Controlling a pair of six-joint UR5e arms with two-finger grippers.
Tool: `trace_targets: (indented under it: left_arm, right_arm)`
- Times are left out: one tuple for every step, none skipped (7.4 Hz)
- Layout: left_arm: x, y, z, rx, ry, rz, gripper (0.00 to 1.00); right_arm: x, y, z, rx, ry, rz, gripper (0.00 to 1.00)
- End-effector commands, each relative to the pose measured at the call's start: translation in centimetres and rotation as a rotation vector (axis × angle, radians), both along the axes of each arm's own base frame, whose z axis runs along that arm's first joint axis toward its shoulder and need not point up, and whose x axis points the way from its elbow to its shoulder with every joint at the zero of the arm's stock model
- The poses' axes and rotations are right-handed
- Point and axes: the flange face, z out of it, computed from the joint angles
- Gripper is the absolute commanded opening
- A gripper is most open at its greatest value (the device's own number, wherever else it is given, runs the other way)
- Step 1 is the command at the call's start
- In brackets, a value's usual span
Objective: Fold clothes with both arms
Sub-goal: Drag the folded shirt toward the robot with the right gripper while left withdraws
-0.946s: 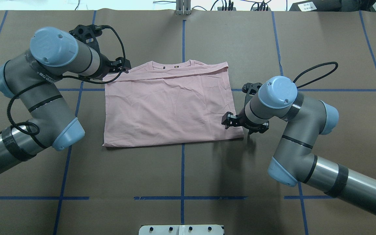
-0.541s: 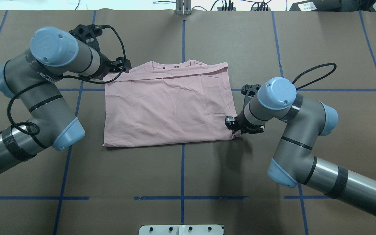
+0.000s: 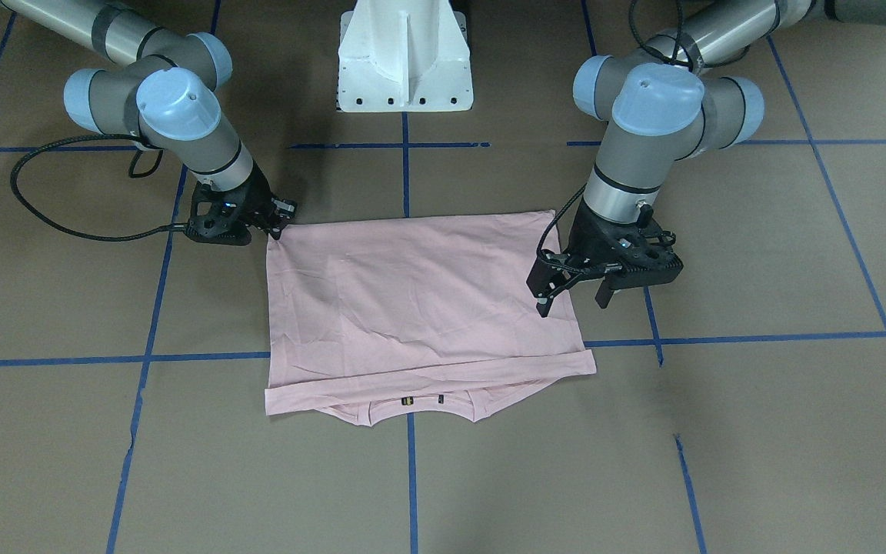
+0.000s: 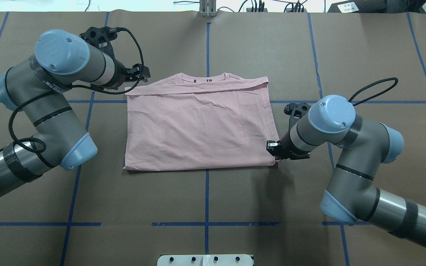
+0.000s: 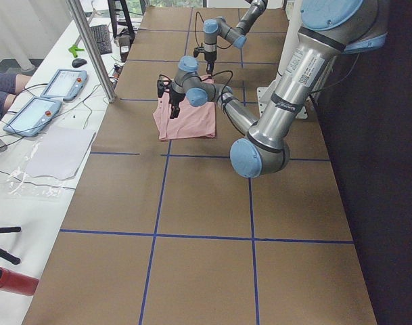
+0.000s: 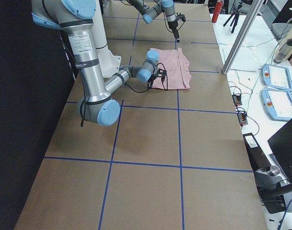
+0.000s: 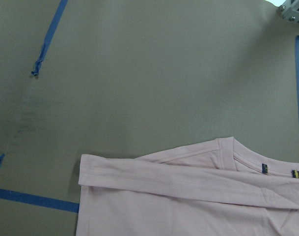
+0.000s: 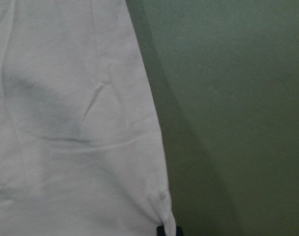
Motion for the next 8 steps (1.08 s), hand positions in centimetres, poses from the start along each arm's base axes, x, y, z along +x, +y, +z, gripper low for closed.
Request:
trace_targets:
  left_arm:
    - [0.3, 0.6, -0.7, -0.003, 0.018, 0.000, 1.00]
    - [1.1, 1.2, -0.8, -0.007, 0.020, 0.011, 1.00]
    - [1.4, 1.5, -0.8, -0.014, 0.024, 0.012, 1.00]
    - [2.0, 2.2, -1.0, -0.018, 0.032, 0.018, 1.00]
    - [2.2, 2.5, -1.2, -0.025, 0.040, 0.017, 1.00]
    - [2.6, 2.9, -1.3, -0.031, 0.045, 0.024, 1.00]
    - [3.3, 3.8, -1.7, -0.037, 0.057, 0.032, 1.00]
    - [4.8, 6.6, -2.2, -0.072, 0.090, 0.068, 1.00]
  right_arm:
    - [5.0, 7.4, 0.4, -0.043, 0.035, -0.085, 0.00]
    - [6.3, 11.7, -0.4, -0.078, 0.055, -0.164, 0.00]
    - [4.9, 15.8, -0.2, -0.105, 0.083, -0.256, 0.00]
    - [3.7, 20.0, -0.1, -0.113, 0.093, -0.340, 0.00]
    - [3.2, 22.6, 0.9, -0.129, 0.121, -0.386, 0.00]
    - [3.1, 23.2, 0.8, -0.138, 0.116, -0.405, 0.64]
    - [3.2, 23.2, -0.9, -0.179, 0.091, -0.353, 1.00]
    - [3.5, 21.1, -3.3, -0.220, 0.052, -0.252, 1.00]
